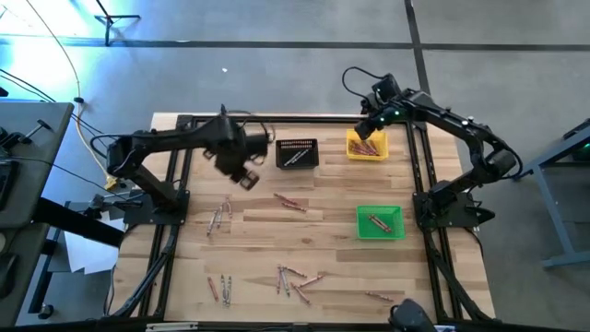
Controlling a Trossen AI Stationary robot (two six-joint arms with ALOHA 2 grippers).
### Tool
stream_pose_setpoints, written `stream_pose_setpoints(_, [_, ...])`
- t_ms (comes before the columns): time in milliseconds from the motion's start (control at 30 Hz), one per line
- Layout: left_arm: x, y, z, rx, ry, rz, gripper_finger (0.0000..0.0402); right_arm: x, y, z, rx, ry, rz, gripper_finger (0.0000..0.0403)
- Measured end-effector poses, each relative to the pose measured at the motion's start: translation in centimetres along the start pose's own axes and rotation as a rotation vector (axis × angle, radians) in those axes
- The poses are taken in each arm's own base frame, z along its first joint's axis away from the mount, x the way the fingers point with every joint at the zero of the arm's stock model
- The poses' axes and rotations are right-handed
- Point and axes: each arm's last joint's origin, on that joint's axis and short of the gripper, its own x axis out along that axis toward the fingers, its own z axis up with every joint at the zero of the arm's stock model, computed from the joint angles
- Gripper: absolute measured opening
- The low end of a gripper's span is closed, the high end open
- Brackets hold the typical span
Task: Sort crayons
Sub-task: Put the gray crayon into the black basket
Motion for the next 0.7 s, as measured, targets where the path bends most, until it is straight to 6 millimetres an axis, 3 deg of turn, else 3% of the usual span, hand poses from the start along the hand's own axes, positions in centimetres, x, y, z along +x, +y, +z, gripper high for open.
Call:
stream_pose_setpoints(167, [2.9,-1.9,-2.8,-0.019,0.145,0.007,0.0097,0.2,1.2,0.1,-0.050,0.002,0.021,0.0117])
stream_pose_setpoints(400, [6.6,-4.0,-6.0,-0.111,0.202,0.024,0.0097,0.3,1.7,0.1,-0.069,0.006,0.029,0.0117])
stream_pose_setpoints(700, [11.0,-5.0,-7.6,-0.242,0.180,-0.047,0.0097,0.3,1.7,0.1,-0.072,0.008,0.029,0.0117])
